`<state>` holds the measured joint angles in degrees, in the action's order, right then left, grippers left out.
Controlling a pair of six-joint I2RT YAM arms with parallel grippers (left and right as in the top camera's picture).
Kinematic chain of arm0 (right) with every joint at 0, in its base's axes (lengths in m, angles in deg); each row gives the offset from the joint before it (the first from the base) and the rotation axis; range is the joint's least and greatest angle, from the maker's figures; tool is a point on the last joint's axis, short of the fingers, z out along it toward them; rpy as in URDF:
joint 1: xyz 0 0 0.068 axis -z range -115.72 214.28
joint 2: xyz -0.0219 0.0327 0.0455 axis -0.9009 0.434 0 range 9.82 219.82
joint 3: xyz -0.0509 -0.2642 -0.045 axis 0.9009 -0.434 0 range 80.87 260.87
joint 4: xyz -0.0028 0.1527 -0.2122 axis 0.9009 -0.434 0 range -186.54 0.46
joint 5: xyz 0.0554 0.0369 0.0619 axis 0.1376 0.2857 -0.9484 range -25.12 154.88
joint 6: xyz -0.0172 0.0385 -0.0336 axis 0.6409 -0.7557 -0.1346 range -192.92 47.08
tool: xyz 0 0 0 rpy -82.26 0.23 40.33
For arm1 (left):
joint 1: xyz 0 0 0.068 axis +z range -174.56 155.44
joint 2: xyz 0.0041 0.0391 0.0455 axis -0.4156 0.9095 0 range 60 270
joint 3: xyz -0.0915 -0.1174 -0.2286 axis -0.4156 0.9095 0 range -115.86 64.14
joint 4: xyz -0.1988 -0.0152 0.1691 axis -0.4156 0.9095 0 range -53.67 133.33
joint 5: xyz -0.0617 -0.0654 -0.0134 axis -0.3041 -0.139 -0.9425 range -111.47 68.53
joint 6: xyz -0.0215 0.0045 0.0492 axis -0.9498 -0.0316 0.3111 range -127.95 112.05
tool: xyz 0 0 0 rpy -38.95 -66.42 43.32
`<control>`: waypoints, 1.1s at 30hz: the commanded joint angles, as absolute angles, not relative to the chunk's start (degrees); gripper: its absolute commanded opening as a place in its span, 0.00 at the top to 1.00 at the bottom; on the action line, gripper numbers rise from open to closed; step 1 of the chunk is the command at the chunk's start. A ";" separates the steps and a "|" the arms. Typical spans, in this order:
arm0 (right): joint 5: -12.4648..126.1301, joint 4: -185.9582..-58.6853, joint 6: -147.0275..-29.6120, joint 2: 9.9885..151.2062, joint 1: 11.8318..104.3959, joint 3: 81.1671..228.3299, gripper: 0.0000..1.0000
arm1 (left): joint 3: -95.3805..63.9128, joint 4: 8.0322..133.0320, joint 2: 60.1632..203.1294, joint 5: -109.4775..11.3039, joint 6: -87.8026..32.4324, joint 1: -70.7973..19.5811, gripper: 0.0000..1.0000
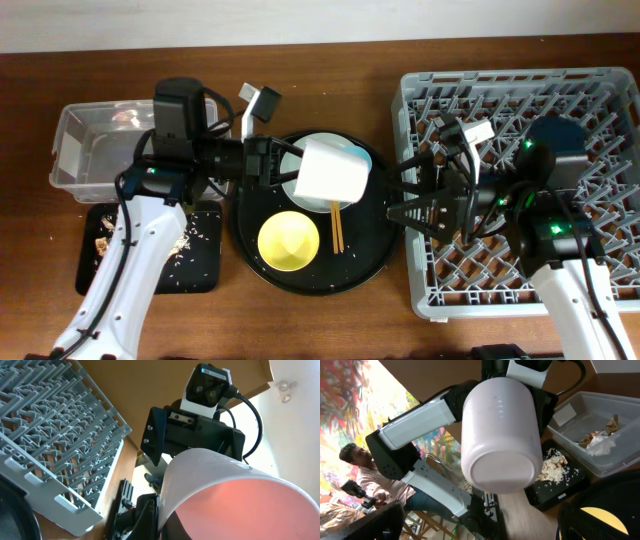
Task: Sort waste into correct bins and load items into the dishwasher rack
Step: 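Hand the pink cup from the left gripper to the right gripper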
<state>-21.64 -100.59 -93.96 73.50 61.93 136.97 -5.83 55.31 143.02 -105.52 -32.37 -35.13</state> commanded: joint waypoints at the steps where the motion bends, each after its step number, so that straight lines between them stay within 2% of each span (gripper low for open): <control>1: -20.33 -100.45 -94.02 73.31 61.64 137.82 0.04 | -6.29 54.76 142.59 -105.65 -31.43 -37.20 0.99; 6: -19.72 -101.31 -94.44 73.31 60.35 137.78 0.06 | -6.29 54.30 142.59 -99.25 -31.46 -39.96 1.00; 13: -13.56 -101.22 -94.18 73.31 56.20 137.78 0.06 | -6.29 53.45 142.59 -96.91 -31.46 -42.97 1.00; 18: -10.41 -101.09 -93.92 73.31 54.54 137.78 0.16 | -6.29 53.47 142.59 -96.65 -31.48 -43.30 0.99; 22: -9.36 -101.07 -92.23 73.31 54.54 137.78 0.37 | -6.29 53.47 142.59 -96.65 -31.46 -43.30 1.00; 30: -9.38 -101.07 -92.23 73.31 54.54 137.78 0.43 | -6.29 53.54 142.59 -96.69 -31.46 -43.30 1.00; 31: -9.38 -101.07 -92.23 73.31 54.54 137.78 0.47 | -6.29 53.56 142.59 -96.69 -31.46 -43.30 0.93; 33: -9.36 -101.04 -92.23 73.31 54.61 137.78 0.49 | -6.29 53.56 142.59 -96.67 -31.46 -43.30 0.82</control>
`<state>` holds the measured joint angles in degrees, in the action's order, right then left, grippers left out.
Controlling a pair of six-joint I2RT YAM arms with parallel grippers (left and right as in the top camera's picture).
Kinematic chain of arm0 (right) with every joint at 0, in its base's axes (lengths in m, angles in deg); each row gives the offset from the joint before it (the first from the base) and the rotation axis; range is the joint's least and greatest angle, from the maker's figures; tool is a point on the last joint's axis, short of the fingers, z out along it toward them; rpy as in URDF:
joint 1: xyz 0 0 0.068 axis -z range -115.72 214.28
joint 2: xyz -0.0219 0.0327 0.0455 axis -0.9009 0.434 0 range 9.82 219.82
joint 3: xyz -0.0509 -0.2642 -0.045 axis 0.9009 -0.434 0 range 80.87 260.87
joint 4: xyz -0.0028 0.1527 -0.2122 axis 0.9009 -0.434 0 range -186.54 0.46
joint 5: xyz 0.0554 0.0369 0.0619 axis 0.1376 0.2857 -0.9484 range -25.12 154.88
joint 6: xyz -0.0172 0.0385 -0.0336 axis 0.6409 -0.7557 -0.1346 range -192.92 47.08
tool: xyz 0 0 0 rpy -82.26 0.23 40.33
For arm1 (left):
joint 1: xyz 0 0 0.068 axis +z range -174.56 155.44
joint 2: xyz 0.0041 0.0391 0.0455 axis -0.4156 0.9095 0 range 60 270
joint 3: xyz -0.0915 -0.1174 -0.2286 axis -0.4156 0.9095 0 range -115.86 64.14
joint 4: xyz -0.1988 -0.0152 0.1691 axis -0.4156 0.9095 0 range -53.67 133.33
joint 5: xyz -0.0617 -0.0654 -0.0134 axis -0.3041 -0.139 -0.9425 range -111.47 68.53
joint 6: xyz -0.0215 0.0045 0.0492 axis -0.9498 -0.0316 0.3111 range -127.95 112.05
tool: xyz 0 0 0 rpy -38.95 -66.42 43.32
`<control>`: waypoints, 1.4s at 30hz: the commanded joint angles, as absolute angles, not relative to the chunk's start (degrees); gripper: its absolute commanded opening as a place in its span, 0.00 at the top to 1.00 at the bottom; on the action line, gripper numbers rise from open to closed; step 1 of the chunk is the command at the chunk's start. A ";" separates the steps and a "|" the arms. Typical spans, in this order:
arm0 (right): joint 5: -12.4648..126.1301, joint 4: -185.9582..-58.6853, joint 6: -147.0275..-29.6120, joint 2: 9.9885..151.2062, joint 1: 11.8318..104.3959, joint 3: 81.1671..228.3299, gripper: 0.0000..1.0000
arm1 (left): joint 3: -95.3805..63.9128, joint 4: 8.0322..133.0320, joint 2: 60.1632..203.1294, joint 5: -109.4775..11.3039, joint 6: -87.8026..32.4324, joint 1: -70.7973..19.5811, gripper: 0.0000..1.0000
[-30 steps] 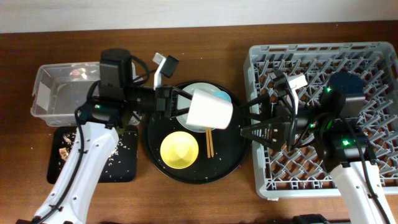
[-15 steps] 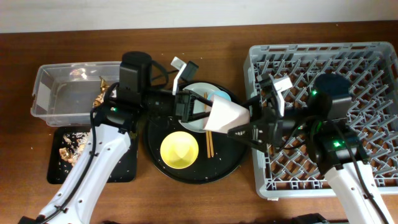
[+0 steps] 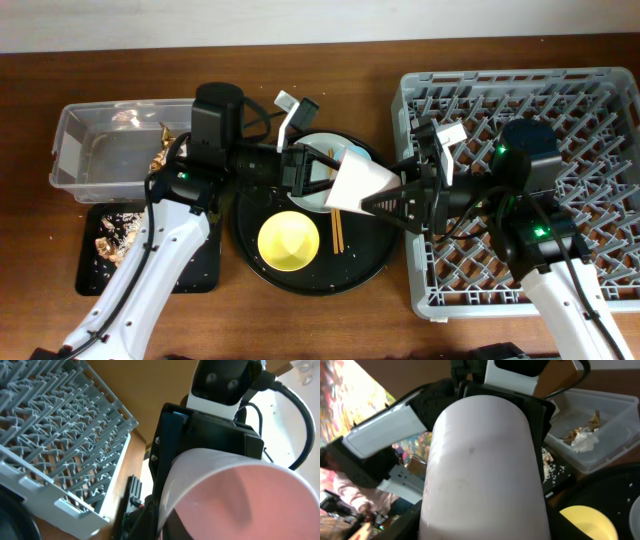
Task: Sort waste into correct bins and load items into the dishwasher rack
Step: 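Hand the pink cup from the left gripper to the right gripper, then carry the pink cup with the right gripper and place it in the rack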
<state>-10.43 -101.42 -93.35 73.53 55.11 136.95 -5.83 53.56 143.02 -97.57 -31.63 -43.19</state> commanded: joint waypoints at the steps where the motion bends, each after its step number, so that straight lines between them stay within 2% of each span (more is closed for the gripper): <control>1: -9.27 -101.04 -91.95 73.31 54.61 137.78 0.50 | -6.29 53.56 142.59 -96.67 -31.43 -43.28 0.79; 2: -9.14 -101.07 -90.55 73.31 54.58 137.78 0.53 | -6.29 53.52 142.59 -96.65 -31.43 -43.13 0.77; 13: -2.00 -102.27 -89.94 73.31 54.58 137.78 0.55 | -6.29 53.52 142.59 -93.50 -31.43 -35.10 0.74; 18: 11.97 -105.02 -92.49 73.31 54.58 137.80 0.55 | -6.29 53.56 142.59 -93.02 -31.43 -30.86 0.74; 25: 45.24 -119.38 -89.65 73.96 54.58 139.98 0.55 | -6.29 55.31 142.59 -92.08 -30.49 -30.62 0.73; 32: 63.53 -140.21 -82.33 84.11 54.58 158.80 0.57 | -6.29 65.06 142.59 -78.86 -26.65 -30.67 0.73; 36: 68.41 -144.17 -81.24 90.90 54.61 167.37 0.56 | -6.29 69.73 142.59 -71.05 -26.25 -30.80 0.73; 42: 70.57 -144.01 -81.26 98.51 56.49 169.18 0.56 | -6.29 79.00 142.59 -57.41 -26.25 -30.78 0.73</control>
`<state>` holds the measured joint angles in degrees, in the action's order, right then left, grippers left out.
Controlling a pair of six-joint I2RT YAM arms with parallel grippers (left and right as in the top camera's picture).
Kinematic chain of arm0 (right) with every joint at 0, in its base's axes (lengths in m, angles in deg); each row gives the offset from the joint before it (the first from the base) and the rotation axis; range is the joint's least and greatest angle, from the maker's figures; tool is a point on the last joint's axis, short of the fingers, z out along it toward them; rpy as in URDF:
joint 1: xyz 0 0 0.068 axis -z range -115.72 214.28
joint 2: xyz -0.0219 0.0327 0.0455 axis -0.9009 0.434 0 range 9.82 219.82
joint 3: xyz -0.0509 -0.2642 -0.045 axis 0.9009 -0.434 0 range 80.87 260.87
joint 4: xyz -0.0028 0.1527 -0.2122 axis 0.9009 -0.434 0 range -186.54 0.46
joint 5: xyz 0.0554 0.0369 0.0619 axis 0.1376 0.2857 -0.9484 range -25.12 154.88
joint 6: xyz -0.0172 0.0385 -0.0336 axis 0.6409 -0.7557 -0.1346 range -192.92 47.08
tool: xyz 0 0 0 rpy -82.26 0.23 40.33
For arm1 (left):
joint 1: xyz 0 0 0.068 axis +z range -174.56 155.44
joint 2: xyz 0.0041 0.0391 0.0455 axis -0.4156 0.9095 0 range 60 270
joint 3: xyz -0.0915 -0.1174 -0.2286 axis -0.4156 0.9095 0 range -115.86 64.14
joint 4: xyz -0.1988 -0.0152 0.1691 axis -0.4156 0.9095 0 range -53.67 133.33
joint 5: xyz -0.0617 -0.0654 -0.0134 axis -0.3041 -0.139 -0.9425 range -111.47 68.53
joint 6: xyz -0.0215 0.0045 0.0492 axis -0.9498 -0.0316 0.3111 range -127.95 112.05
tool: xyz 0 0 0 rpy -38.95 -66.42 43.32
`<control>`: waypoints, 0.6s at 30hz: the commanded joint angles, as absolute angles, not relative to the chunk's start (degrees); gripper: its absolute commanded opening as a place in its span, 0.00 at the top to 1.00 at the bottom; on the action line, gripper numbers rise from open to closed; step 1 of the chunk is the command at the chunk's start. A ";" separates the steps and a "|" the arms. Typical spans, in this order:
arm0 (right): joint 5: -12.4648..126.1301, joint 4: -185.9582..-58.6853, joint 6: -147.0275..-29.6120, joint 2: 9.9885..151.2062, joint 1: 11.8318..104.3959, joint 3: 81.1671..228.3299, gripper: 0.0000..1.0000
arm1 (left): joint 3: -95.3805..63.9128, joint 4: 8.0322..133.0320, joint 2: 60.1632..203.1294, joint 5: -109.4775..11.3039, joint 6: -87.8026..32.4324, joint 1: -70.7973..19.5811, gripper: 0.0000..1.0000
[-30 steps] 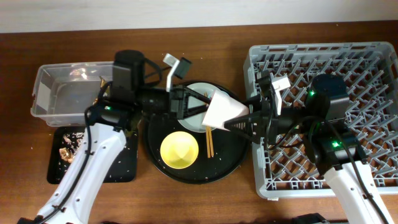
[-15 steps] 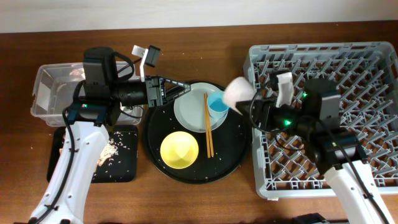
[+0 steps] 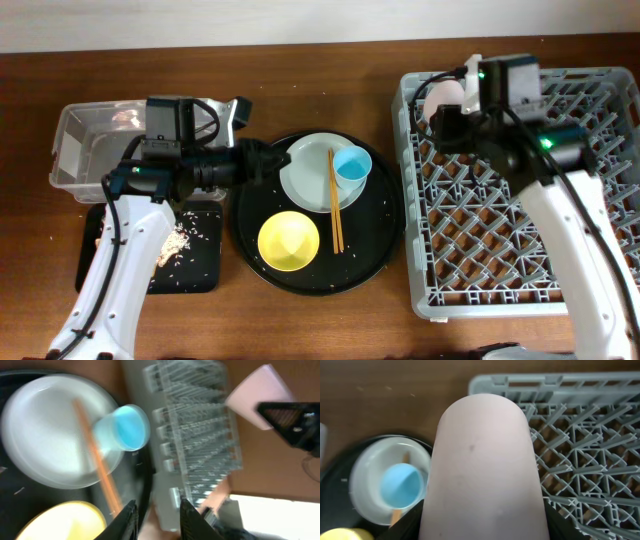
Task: Sort waste into correct bins and load items into the dishwasher rack
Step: 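Carry the pink cup with the right gripper and place it in the rack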
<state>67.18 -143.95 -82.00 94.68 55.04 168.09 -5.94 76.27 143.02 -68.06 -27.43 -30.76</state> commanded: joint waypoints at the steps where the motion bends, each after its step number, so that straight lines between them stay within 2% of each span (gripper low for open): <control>1: 70.57 -143.93 -81.19 99.67 57.18 169.18 0.56 | -6.29 79.96 142.59 -55.84 -26.25 -30.78 0.73; 7: 62.48 -142.03 -76.28 106.73 60.84 169.18 0.57 | -6.29 82.96 142.59 -50.92 -26.25 -30.80 0.73; 18: 61.91 -143.77 -76.30 112.56 60.88 169.16 0.57 | -6.29 83.48 142.59 -49.85 -26.25 -30.80 0.73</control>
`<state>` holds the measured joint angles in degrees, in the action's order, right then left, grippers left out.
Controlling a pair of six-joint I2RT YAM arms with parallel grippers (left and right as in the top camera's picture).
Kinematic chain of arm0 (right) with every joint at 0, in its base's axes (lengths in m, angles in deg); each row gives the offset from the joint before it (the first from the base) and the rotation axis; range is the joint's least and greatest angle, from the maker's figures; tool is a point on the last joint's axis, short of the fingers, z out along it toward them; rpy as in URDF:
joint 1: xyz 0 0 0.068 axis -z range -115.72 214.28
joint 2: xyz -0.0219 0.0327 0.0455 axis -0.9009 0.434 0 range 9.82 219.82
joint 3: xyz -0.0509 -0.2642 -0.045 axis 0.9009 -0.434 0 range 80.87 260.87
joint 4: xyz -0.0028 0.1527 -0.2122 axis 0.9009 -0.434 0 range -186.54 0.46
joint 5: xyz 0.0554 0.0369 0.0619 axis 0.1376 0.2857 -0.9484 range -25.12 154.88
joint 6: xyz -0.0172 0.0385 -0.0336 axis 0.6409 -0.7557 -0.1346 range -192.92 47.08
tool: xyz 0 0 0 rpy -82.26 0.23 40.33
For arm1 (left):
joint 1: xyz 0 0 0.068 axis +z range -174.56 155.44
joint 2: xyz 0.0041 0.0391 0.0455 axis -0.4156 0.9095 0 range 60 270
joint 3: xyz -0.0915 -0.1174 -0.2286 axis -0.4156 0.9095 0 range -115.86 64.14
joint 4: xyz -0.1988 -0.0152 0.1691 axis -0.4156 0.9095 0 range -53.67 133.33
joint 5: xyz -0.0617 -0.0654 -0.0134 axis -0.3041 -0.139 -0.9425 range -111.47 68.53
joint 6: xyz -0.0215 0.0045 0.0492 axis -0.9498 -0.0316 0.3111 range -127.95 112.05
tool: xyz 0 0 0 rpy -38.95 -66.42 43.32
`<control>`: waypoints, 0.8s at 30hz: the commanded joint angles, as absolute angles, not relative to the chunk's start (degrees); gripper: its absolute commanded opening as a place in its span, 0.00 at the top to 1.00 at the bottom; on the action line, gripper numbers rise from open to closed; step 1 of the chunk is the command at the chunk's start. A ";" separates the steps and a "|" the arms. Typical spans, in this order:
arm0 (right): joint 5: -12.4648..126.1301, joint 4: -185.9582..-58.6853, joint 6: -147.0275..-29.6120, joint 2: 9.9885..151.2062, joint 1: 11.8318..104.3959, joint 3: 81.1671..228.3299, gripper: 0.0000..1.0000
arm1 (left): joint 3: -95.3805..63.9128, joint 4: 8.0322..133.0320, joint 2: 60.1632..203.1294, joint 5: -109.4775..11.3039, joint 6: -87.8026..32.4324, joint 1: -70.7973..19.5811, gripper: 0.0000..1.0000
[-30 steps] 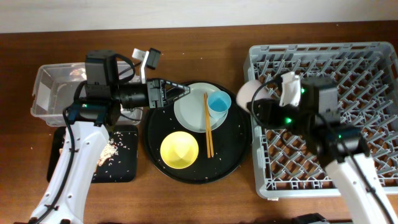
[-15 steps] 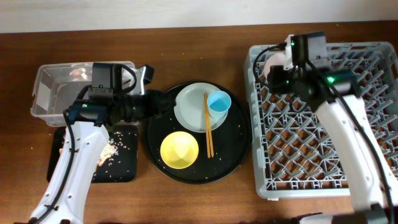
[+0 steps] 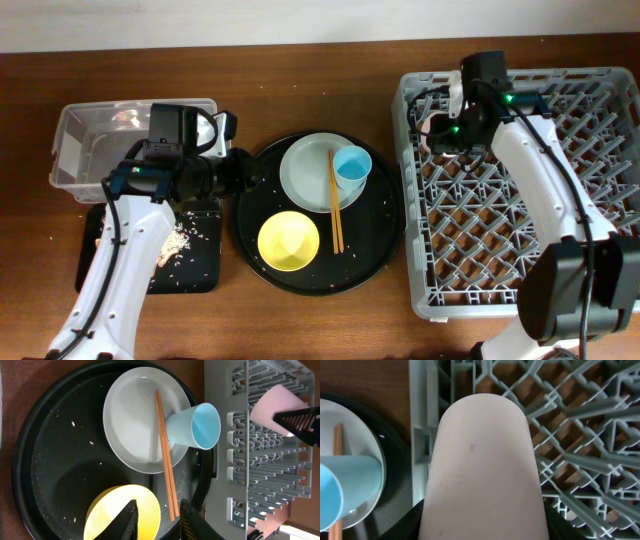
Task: Sort waste into correct bins and load items into the dishwasher rack
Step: 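Carry the pink cup with the right gripper and place it in the rack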
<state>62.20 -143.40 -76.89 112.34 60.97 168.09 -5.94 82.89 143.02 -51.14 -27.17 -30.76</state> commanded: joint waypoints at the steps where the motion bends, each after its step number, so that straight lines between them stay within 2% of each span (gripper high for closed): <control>1: 61.89 -143.99 -76.30 112.56 60.88 169.16 0.56 | -6.29 83.61 142.59 -49.85 -26.25 -30.80 0.73; 4: 61.89 -144.71 -76.30 112.56 60.88 169.16 0.55 | -6.29 83.59 142.59 -49.85 -26.25 -30.78 0.73; 6: 61.91 -145.20 -76.30 112.56 60.88 169.16 0.47 | -6.29 83.59 142.59 -49.85 -26.25 -30.80 0.73; 8: 61.89 -145.35 -76.32 112.56 60.88 169.16 0.46 | -6.29 83.59 142.59 -49.87 -26.25 -30.78 0.73; 11: 61.89 -145.35 -76.30 112.56 60.88 169.16 0.29 | -6.29 83.55 142.59 -49.87 -26.25 -30.78 0.73; 15: 61.85 -145.35 -76.30 112.56 60.88 169.18 0.19 | -6.29 83.53 142.59 -49.87 -26.25 -30.78 0.73; 24: 61.39 -149.00 -76.32 108.34 60.94 172.51 0.14 | -6.29 81.47 142.59 -49.87 -26.30 -30.93 0.74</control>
